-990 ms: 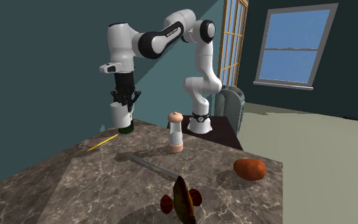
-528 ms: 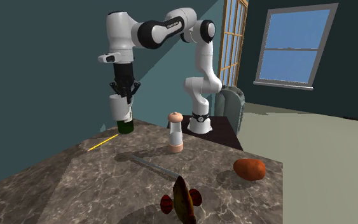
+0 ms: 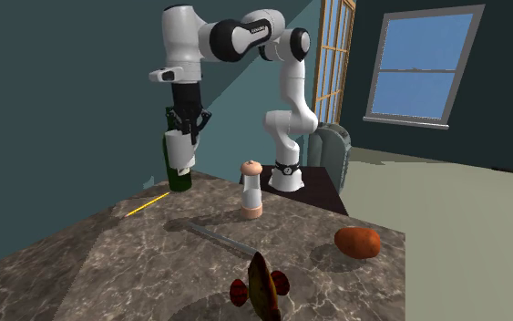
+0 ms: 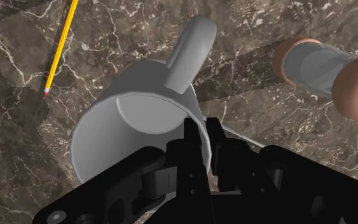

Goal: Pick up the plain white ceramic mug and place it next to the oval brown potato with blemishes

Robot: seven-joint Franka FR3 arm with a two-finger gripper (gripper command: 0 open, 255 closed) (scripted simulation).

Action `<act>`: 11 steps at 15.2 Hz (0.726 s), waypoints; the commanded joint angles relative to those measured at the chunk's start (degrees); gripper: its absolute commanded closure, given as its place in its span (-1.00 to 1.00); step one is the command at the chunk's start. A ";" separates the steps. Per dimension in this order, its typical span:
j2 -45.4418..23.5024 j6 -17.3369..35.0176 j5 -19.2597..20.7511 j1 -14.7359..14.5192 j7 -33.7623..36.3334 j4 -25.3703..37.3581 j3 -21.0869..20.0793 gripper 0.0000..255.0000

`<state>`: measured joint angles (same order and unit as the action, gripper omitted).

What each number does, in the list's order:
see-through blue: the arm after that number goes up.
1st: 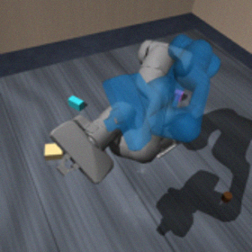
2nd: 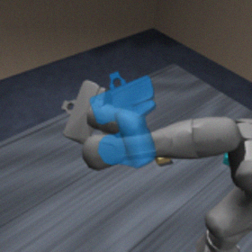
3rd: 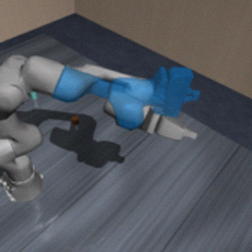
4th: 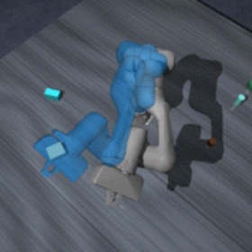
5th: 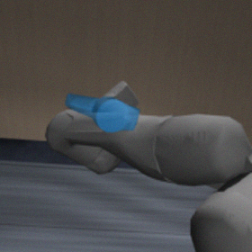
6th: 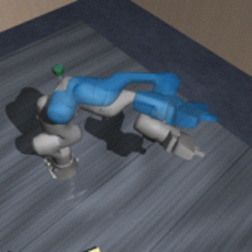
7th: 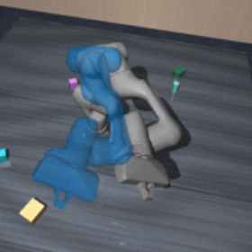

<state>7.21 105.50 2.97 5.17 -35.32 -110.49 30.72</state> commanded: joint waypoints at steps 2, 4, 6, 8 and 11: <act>2.36 0.15 0.95 -1.68 4.89 -2.38 -2.78 1.00; 3.42 0.25 1.21 -2.75 7.96 -3.54 -4.64 1.00; 4.20 0.32 1.30 -3.84 10.94 -4.45 -6.48 1.00; 4.71 0.38 1.23 -4.95 13.84 -5.09 -8.27 1.00; 4.99 0.45 0.91 -6.63 18.06 -5.58 -10.91 1.00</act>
<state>11.98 105.95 3.96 -0.80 -19.05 -115.83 20.88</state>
